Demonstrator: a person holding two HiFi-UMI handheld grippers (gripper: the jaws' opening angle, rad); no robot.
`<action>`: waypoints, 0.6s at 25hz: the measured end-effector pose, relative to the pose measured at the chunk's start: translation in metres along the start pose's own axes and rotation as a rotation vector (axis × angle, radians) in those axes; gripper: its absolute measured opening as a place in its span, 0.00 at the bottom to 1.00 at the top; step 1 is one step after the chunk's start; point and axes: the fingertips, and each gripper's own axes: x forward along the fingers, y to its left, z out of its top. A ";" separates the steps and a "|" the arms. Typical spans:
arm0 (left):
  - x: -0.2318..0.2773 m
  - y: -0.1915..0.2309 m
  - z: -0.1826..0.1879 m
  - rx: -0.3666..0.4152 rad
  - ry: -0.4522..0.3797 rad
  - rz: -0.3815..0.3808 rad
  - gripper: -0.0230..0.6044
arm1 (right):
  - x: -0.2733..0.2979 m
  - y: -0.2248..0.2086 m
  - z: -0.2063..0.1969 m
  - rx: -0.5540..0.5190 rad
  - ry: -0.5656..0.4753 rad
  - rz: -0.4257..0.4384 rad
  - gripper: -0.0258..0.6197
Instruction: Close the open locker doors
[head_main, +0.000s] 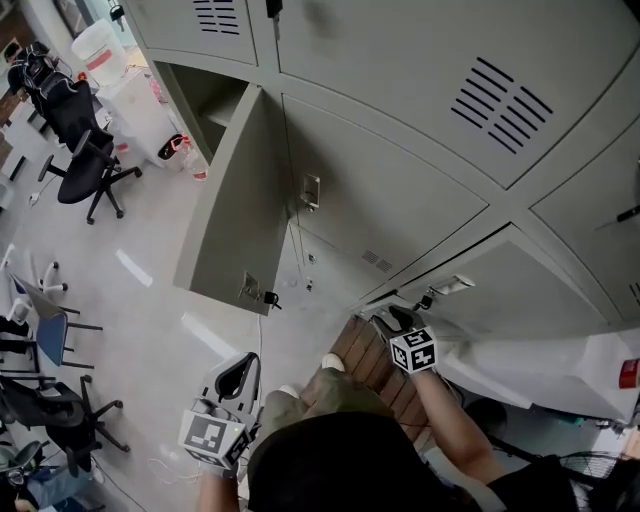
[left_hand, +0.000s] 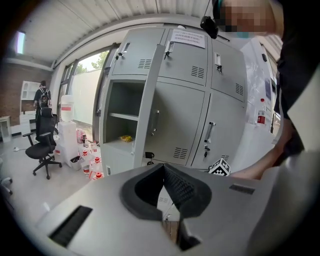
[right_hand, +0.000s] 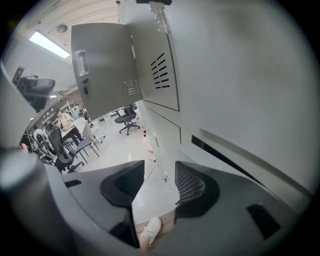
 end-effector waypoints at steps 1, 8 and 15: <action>0.001 0.000 0.000 0.001 -0.008 0.004 0.05 | 0.001 -0.003 0.001 -0.004 0.002 0.000 0.33; 0.004 -0.008 -0.004 -0.015 -0.023 0.031 0.05 | 0.005 -0.021 0.005 -0.028 0.025 0.006 0.34; 0.009 -0.017 -0.003 -0.037 -0.028 0.055 0.05 | 0.007 -0.024 0.004 -0.086 0.054 0.027 0.32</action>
